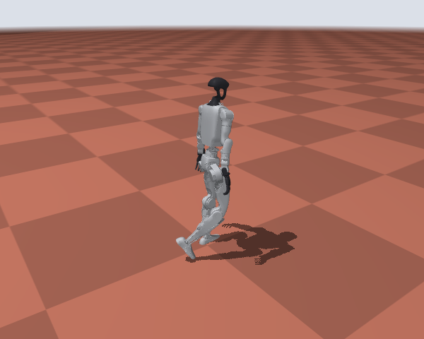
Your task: Walk run
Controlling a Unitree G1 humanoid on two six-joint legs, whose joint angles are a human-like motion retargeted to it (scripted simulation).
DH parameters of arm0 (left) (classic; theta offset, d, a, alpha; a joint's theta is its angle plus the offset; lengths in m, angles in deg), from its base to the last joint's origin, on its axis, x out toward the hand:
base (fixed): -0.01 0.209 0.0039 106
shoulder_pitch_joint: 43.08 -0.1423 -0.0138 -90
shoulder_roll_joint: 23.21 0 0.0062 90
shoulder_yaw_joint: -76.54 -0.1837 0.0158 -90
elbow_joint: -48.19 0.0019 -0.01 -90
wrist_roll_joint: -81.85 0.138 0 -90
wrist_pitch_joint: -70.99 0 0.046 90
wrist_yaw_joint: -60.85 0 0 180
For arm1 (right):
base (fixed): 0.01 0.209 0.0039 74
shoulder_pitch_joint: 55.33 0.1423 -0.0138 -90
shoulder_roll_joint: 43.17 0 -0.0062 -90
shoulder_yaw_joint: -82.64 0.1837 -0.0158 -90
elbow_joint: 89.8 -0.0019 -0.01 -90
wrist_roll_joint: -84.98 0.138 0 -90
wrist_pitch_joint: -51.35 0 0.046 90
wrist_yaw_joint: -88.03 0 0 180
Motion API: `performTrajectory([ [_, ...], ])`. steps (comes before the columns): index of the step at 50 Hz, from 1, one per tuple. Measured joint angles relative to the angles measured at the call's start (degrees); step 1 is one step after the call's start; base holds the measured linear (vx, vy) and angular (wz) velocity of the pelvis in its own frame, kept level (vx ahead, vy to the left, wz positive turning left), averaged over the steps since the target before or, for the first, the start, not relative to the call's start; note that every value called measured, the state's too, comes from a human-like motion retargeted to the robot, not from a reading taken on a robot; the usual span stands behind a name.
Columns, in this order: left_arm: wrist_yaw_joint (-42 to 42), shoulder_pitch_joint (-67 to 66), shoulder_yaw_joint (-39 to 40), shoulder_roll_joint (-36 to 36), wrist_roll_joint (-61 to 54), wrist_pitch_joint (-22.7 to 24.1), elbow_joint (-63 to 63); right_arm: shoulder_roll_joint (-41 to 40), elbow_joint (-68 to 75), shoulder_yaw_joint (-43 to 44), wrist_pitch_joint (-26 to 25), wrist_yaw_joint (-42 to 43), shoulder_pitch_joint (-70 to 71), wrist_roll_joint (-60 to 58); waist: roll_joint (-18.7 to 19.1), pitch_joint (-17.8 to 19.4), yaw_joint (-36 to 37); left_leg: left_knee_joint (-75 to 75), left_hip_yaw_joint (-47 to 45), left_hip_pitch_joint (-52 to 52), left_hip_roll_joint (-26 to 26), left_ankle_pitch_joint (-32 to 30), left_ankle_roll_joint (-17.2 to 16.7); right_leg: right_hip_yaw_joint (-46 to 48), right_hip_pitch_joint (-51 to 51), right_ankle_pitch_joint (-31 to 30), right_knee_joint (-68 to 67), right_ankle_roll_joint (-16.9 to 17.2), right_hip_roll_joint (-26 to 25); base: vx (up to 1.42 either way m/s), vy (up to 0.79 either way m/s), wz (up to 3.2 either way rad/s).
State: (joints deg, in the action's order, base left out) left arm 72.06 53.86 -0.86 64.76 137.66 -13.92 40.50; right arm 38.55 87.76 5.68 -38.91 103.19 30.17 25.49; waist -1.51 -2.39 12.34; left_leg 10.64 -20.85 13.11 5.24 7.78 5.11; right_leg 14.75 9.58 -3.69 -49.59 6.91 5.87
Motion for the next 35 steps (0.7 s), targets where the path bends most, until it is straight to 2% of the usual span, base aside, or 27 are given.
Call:
performTrajectory([
  [3, -0.36, 3.46, -0.8, -0.29, -1.94, 2.63, -2.89, -0.75, -0.38, 1.8, 0.06, 0.66, -1.33, 1.75, -0.74, 0.49, -3.02, -3.04, 2.09, -2.82, -2.67, 0.36, -0.21, 1.12, 8.91, 4.9, 0.7, -2.19, 1.16, 0.53, 0.12, 0.68],
  [7, 1.39, 6.8, -2.03, -0.13, -3.23, 6.06, -6.27, -1.6, -0.17, 3.15, 0.24, -0.28, -2.6, 2.97, -2.39, 0.98, -6.35, -5.36, 4.11, -6.2, -5.85, 1.71, -1.02, 2.21, 15.71, 7.54, 17.27, -7.28, 0.3, 0.5, 0.06, 0.62],
  [10, 3.71, 9.14, -2.84, -0.91, -3.9, 7.76, -7.38, -2.37, 0.31, 3.45, 0.31, -1.13, -2.56, 2.11, -3.28, 1.34, -11.13, -6.18, 7.54, -8.22, -8.12, 3.02, -1.91, 1.1, 19.03, 6.9, 32.13, -8.81, -1.71, 0.48, 0.0, 1.06],
  [13, 5.23, 11.48, -3.27, -1.58, -2.49, 7.69, -7.07, -3.1, 0.77, 3.57, 0.71, -1.6, -2.74, 1.61, -3.64, 1.7, -13.38, -7.34, 9.93, -11.08, -9.28, 4.37, -2.88, -0.62, 22.86, 8.74, 39.7, -7.56, -3.28, 0.57, -0.01, 0.72],
  [18, 4.5, 11.38, -4.86, 0.75, 0.41, 6.84, -6.81, -2.49, 2.86, 4.81, 0.25, -2.86, -2.78, 1.71, -3.74, 0.76, -11.05, -7.41, 10.52, -14.99, -10.47, 7.21, -4.72, 5.7, 25.2, 10.48, 37.62, -10.4, -1.55, 0.73, 0.03, 0.18],
  [20, 4.37, 9.51, -4.55, 1.45, 0.84, 7.3, -6.72, -2.15, 3.37, 5.1, -0.37, -3.33, -2.33, 0.9, -3.25, 0.16, -11.52, -6.52, 11.0, -16.27, -10.41, 7.96, -6.03, 6.43, 24.48, 10.76, 34.59, -12.92, -0.9, 0.64, 0.04, 0.4],
  [21, 4.35, 7.82, -4.24, 1.86, 1.22, 7.19, -6.72, -1.97, 3.44, 5.11, -0.38, -3.34, -2.48, 0.77, -3.07, -0.04, -11.84, -5.91, 11.19, -17.51, -10.44, 7.84, -6.97, 6.8, 23.36, 8.45, 34.45, -13.48, -0.64, 0.95, 0.0, 0.45],
  [24, 2.83, 1.62, -2.35, 3.47, 2.84, 5.82, -6.22, -1.43, 3.73, 5.5, -0.52, -3.14, -2.79, 0.95, -1.95, -0.04, -10.94, -2.84, 11.8, -21.14, -10.18, 3.49, -10.18, 6.66, 19.67, 5.76, 32.4, -15.27, -1.07, 1.08, -0.01, 0.18],
  [26, 0.8, -2.57, 1.21, 5.19, 4.52, 4.61, -5.07, -1.21, 3.69, 5.85, -0.97, -2.77, -1.89, 1.41, -1.66, 0.07, -10.78, 1.23, 9.1, -21.97, -9.32, -3.89, -12.09, 4.77, 17.78, 7.02, 30.42, -15.0, -0.49, 0.91, 0.03, 0.13],
  [28, -0.49, -6.22, 5.6, 6.72, 5.18, 2.95, -2.55, -1.08, 2.6, 4.75, -0.13, -1.84, -1.1, 2.86, -3.17, -0.44, -10.21, 7.23, 4.53, -21.12, -9.47, -12.68, -13.69, 4.51, 13.75, 8.49, 32.21, -14.68, 0.97, 0.94, 0.03, -0.22],
  [30, -0.61, -8.42, 8.74, 6.81, 4.29, 0.44, 1.4, -1.4, -0.03, 3.19, 2.14, -0.27, -0.85, 5.77, -5.21, -0.69, -9.41, 16.78, 4.24, -17.64, -11.54, -19.05, -15.31, 4.34, 9.62, 9.04, 34.98, -13.91, 3.14, 0.74, 0.01, -0.08],
  [32, -0.13, -9.48, 10.45, 6.09, 3.03, -2.63, 4.55, -1.74, -3.26, 3.09, 3.85, 0.81, -0.04, 8.46, -7.95, -0.47, -7.86, 27.85, 2.15, -12.43, -11.38, -17.57, -14.22, 4.01, 6.9, 10.27, 36.26, -12.96, 5.75, 0.7, -0.03, 0.24],
  [35, -0.86, -10.3, 12.16, 5.69, 0.89, -5.13, 7.34, -1.82, -6.97, 4.69, 4.55, 2.05, 3.54, 10.43, -9.89, 1.5, -4.47, 39.64, -3.85, -5.05, -5.25, -12.88, -10.9, 4.44, 2.46, 11.56, 38.97, -12.04, 7.0, 0.53, 0.0, 0.1],
])
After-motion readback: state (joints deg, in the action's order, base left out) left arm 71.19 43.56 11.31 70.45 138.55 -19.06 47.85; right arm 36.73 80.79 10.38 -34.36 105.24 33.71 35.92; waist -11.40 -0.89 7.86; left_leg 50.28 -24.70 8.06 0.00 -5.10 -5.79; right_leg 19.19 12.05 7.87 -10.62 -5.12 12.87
